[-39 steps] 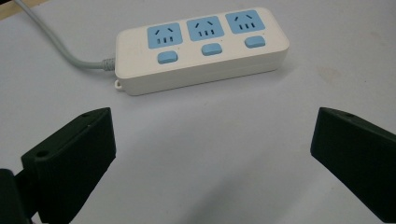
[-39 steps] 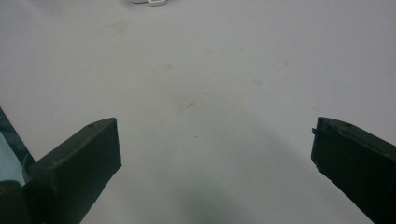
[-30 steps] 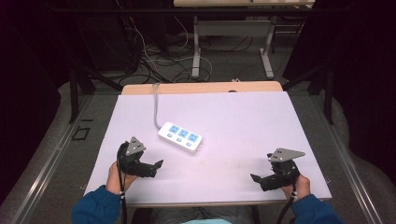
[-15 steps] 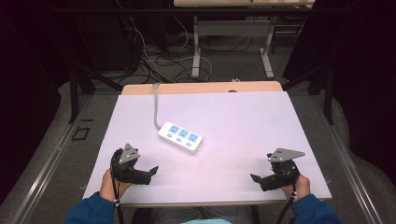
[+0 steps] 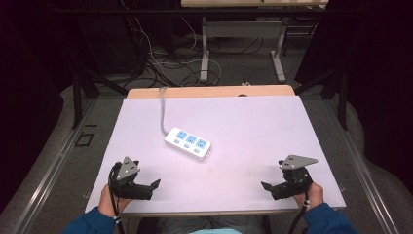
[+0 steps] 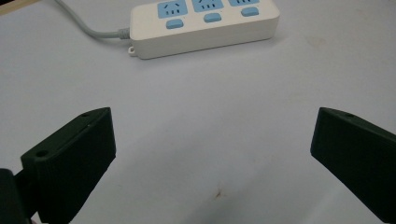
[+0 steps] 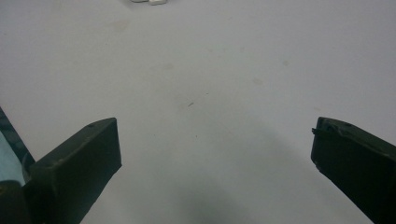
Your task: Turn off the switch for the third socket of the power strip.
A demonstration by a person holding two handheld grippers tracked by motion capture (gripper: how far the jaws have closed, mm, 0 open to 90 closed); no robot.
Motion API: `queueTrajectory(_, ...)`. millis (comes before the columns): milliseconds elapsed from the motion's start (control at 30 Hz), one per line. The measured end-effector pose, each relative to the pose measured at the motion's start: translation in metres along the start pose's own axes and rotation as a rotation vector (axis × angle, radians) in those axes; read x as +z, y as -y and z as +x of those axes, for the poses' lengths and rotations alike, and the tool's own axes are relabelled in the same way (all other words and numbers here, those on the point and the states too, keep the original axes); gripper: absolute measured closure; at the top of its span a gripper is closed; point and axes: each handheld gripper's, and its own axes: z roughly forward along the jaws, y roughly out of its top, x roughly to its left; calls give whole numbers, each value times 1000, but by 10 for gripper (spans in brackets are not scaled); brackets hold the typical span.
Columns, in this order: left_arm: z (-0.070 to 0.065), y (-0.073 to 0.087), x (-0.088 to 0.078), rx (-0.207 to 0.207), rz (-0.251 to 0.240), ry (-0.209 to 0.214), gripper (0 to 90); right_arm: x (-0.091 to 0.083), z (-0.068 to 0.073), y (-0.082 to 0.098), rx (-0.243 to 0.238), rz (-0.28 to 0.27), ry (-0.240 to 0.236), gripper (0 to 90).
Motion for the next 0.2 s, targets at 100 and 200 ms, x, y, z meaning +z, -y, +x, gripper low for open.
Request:
queueTrajectory(100,0,2,0,1,4,3,2,1,0,0,-2,-3,1,11)
queueTrajectory(200,2,2,0,7,9,10,2,1,0,0,-4,-4,0,11)
